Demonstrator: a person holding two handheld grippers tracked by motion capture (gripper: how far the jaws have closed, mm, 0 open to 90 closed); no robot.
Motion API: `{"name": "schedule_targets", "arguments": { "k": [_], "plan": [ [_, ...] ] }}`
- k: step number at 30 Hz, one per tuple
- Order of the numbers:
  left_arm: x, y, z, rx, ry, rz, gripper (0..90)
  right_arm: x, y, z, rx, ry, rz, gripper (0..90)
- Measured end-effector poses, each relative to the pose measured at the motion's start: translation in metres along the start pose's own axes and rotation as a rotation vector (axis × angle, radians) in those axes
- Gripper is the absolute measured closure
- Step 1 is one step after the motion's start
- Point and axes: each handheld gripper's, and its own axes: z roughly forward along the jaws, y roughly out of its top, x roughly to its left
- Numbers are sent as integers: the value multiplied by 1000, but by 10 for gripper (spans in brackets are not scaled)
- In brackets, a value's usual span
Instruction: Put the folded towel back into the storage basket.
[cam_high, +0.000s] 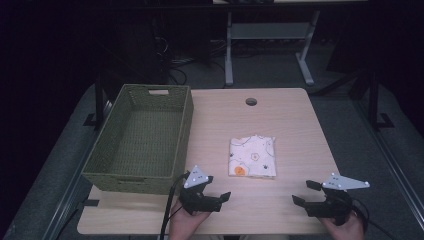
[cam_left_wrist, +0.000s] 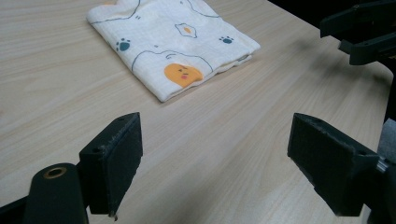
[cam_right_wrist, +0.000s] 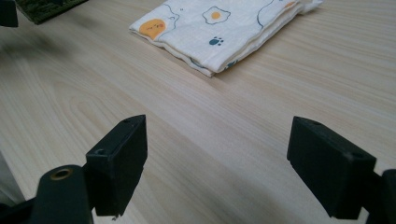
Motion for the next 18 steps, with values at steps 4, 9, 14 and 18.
{"name": "schedule_targets", "arguments": {
  "k": [4,9,14,18],
  "plan": [
    [-1,2,2,6,-7,0,182,-1,2,1,-6,10,5,199],
    [-1,5,7,15,-15,5,182,-3,8,4,-8,23,7,204],
    [-1,9,8,10,-17,3,182,-3,15,8,-12,45,6,204],
    [0,14,11,10,-21,0,182,-4,20,11,-5,58,4,203]
  ]
}}
